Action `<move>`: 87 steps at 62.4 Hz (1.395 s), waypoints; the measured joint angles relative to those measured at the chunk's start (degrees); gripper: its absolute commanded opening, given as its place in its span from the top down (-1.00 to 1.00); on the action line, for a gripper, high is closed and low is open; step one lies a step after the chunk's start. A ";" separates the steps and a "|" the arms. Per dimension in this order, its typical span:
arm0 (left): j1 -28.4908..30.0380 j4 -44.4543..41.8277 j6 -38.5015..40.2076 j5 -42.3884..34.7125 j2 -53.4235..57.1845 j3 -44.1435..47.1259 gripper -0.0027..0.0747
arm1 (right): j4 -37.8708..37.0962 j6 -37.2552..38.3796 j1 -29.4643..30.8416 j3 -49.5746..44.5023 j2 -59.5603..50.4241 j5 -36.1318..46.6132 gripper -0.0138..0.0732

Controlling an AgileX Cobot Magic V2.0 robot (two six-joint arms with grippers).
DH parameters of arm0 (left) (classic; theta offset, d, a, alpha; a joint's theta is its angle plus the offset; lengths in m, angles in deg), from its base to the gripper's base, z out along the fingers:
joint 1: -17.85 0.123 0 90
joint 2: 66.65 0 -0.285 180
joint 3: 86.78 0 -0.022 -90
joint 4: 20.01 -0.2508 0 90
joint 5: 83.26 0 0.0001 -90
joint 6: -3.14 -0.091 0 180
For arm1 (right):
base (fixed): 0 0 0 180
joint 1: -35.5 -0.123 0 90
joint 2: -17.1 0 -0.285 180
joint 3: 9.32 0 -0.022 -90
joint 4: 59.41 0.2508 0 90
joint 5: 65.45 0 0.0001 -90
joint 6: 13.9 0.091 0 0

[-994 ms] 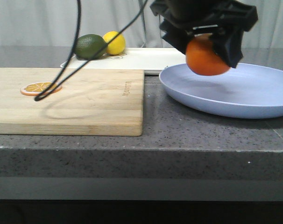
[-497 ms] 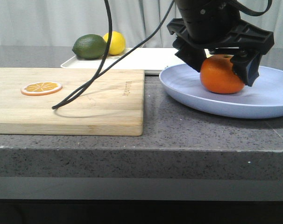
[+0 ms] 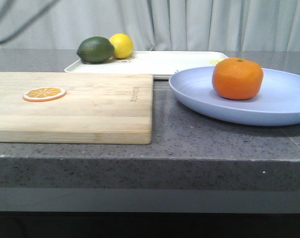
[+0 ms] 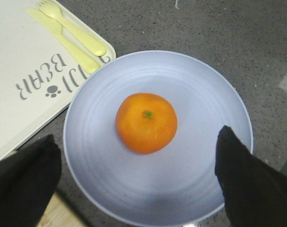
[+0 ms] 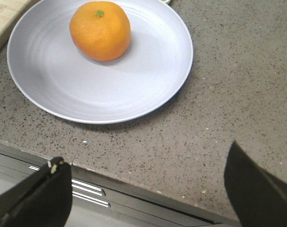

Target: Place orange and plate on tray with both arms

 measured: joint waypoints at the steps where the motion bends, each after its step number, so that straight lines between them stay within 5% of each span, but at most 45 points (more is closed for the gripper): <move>1: 0.00 -0.39 0.43 -0.01 0.91 0.98 -0.72 | 0.00 0.00 0.00 0.00 0.00 0.00 -0.82; 39: 8.50 -6.62 5.75 -3.03 43.09 44.66 -0.72 | 0.00 0.00 0.00 -1.49 0.09 0.36 -0.82; 61: 8.71 -6.62 5.77 -4.53 55.98 54.83 -0.72 | 0.00 4.54 0.63 1.21 8.25 -1.34 -0.82; 77: 8.71 -7.52 5.87 -5.06 56.28 54.86 -0.72 | 0.00 5.00 12.48 12.39 23.75 -8.80 -0.82; 87: 8.71 -7.65 5.87 -5.12 56.28 54.86 -0.72 | 7.92 0.27 23.96 14.38 32.13 -10.23 -0.82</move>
